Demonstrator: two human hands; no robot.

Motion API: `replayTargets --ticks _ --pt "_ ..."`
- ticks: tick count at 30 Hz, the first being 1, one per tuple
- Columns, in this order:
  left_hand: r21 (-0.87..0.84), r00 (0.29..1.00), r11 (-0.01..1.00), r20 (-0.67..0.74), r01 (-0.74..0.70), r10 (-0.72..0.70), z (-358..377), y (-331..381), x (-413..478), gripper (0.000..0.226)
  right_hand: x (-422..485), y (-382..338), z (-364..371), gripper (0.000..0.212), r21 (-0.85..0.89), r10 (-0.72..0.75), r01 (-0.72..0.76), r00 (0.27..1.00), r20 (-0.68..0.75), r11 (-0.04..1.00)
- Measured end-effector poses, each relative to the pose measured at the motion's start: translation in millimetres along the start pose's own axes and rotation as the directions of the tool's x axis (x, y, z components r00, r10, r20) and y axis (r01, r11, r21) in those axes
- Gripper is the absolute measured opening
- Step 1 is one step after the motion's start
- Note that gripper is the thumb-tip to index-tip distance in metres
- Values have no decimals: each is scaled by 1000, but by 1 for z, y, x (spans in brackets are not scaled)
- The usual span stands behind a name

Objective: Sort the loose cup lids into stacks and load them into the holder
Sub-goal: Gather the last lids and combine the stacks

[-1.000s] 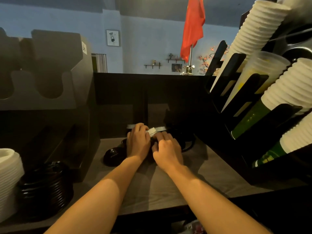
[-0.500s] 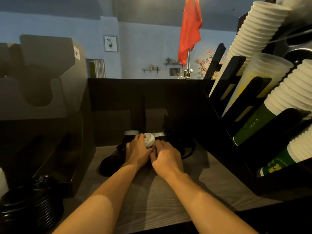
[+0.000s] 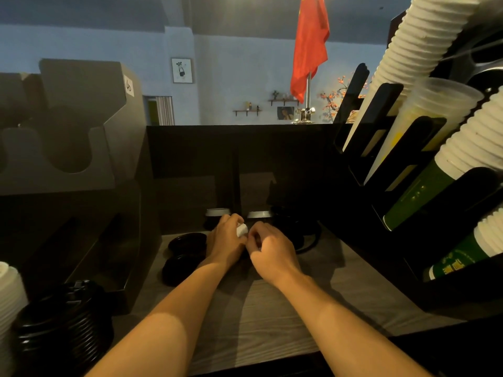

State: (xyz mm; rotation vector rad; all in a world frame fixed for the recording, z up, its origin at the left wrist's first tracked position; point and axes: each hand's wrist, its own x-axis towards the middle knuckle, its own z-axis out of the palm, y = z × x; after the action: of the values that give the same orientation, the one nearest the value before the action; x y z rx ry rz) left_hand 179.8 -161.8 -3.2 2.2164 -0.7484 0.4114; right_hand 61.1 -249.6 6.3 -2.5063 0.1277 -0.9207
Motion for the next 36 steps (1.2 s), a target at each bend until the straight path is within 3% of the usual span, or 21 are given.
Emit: replayTargets --ticks 5,11,13,16,18,21,23,25,28,31,33,36 --pt "-165 980 980 -180 -113 83 -9 13 -12 19 0 2 -8 20 -2 34 -34 994 -108 999" --pt "-339 976 937 -218 -88 12 -28 34 -38 24 -2 4 -10 72 -19 49 -53 984 -174 998" --pt "-443 969 889 -248 -115 1 -32 35 -50 16 -5 3 -11 74 46 75 -68 985 -158 997" --pt "-535 966 841 -249 -78 -69 -39 37 -65 16 -15 -2 -12 54 119 88 -81 995 -54 990" --pt "-546 971 837 -221 -44 -93 -45 41 -74 20 -21 -6 -13 40 99 39 -32 997 -68 995" --pt "-607 978 795 -154 20 -141 -47 44 -84 22 -26 -11 -18 26 172 31 4 979 -201 985" --pt "-717 980 694 -78 71 -181 -46 45 -86 31 -27 -10 -21 20 166 20 31 955 -297 986" --pt "-808 980 565 75 167 -182 -43 44 -85 52 -27 -7 -23 16 31 -55 69 941 -333 997" --pt "-861 942 387 273 329 -194 -42 43 -86 67 -26 -7 -21 32 -162 -170 138 964 -203 977" --pt "-904 924 266 261 335 -278 -41 37 -80 44 -27 -9 -17 45 -97 -176 172 984 -35 980" --pt "-920 897 199 248 336 -367 -44 34 -75 45 -28 -8 -14 52 -21 -137 138 989 59 990" --pt "-904 866 225 239 364 -439 -47 33 -74 50 -28 -6 -13 47 -29 -75 74 997 -36 997"
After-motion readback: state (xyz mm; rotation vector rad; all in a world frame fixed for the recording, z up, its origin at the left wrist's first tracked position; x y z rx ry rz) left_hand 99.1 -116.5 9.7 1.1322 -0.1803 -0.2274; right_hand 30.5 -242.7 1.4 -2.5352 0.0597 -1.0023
